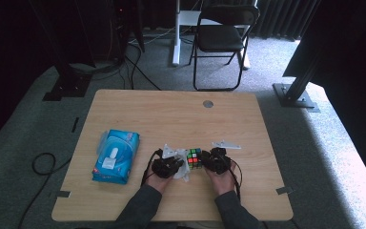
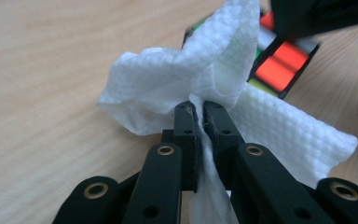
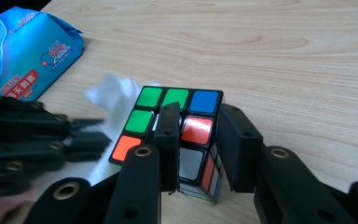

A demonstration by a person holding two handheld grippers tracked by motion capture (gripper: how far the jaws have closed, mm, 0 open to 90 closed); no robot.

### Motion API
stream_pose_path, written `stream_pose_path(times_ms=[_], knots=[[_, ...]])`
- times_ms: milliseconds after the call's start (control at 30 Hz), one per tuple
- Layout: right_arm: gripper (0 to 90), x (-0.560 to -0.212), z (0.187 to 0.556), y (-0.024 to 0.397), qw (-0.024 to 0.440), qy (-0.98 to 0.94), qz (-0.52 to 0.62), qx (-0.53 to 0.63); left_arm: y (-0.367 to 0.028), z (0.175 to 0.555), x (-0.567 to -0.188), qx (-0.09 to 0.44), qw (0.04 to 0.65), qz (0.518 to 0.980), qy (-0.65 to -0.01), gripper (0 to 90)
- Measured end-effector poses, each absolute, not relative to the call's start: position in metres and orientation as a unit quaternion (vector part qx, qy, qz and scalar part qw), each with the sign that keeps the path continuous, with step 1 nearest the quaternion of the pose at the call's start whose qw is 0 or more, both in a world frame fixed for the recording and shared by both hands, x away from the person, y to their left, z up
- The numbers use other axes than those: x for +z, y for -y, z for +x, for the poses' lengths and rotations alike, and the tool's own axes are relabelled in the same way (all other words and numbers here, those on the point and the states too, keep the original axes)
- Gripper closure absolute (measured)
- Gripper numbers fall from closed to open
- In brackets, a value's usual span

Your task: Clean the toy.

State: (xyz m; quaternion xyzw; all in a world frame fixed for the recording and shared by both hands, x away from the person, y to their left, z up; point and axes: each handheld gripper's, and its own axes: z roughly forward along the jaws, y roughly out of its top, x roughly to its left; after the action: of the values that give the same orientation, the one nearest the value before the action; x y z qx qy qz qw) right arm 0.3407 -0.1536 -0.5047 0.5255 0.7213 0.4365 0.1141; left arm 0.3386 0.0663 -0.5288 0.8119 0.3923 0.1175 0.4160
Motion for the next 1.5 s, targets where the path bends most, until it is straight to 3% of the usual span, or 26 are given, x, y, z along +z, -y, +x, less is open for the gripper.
stream_pose_path(times_ms=[300,700,933,1500], knots=[[70.0,-0.505,0.341,0.154,0.114,-0.721,0.526,0.437,-0.067,0.334,-0.509,0.101,0.444,0.808,-0.374,84.9],[70.0,-0.505,0.341,0.154,0.114,-0.72,0.526,0.437,-0.054,0.335,-0.54,0.094,0.387,0.836,-0.378,85.3],[70.1,-0.505,0.34,0.154,0.115,-0.72,0.526,0.438,-0.055,0.337,-0.54,0.107,0.383,0.84,-0.369,85.3],[70.0,-0.505,0.34,0.154,0.115,-0.72,0.525,0.439,-0.083,0.353,-0.516,0.132,0.415,0.81,-0.393,85.1]])
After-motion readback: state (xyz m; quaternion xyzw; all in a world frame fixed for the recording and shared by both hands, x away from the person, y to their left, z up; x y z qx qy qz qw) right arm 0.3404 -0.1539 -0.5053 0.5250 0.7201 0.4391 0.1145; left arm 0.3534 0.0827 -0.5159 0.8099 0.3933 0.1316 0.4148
